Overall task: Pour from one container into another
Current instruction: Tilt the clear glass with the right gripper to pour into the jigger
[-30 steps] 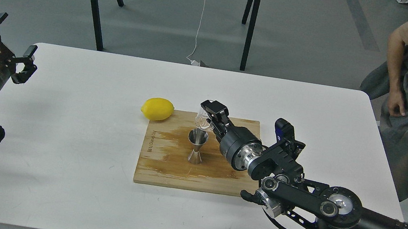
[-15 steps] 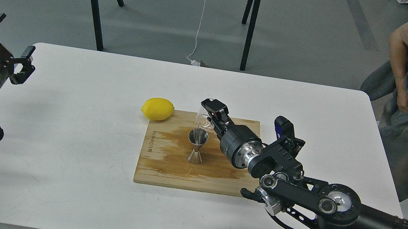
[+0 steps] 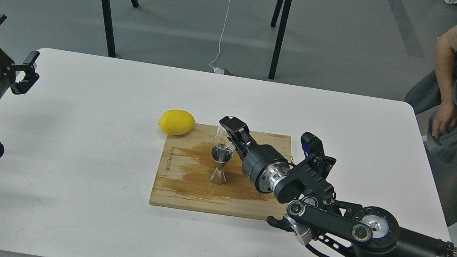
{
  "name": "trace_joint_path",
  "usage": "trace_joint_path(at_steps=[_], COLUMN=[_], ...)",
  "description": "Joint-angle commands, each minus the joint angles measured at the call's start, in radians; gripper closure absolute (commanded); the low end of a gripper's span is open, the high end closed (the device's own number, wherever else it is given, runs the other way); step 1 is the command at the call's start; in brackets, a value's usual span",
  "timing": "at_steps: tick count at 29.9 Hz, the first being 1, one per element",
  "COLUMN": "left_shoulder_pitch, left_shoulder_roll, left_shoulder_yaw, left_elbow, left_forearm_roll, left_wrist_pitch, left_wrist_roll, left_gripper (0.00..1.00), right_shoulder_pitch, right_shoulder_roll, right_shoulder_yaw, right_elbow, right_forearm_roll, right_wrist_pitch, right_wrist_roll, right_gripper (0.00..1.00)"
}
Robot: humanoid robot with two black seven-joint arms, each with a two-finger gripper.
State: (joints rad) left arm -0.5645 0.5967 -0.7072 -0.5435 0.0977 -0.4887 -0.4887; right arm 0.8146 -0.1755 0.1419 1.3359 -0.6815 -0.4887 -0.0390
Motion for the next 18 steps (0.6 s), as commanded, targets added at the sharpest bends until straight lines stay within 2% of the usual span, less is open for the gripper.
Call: trace_joint_path(at_steps=[1,18], left_shoulder_pitch=[0.002,0.002], left_shoulder_roll=[-0.001,0.000], left_shoulder_yaw=[0.000,0.000], left_elbow=[-0.001,-0.001], left_forearm_roll=[0.000,-0.001], left_wrist_pitch=[0.000,0.000], left_wrist_roll=[0.000,0.000], left_gripper=[0.02,0.02], right_shoulder_pitch=[0.008,0.043], right_shoulder_roll=[0.001,0.007], right_shoulder_yaw=[-0.002,-0.061], right_elbow=[0.000,-0.017], right_forearm_roll=[0.000,-0.043], right_wrist_pitch=[0.000,0.000], right_wrist_roll=[0.001,0.004], right_gripper=[0.58,0.58])
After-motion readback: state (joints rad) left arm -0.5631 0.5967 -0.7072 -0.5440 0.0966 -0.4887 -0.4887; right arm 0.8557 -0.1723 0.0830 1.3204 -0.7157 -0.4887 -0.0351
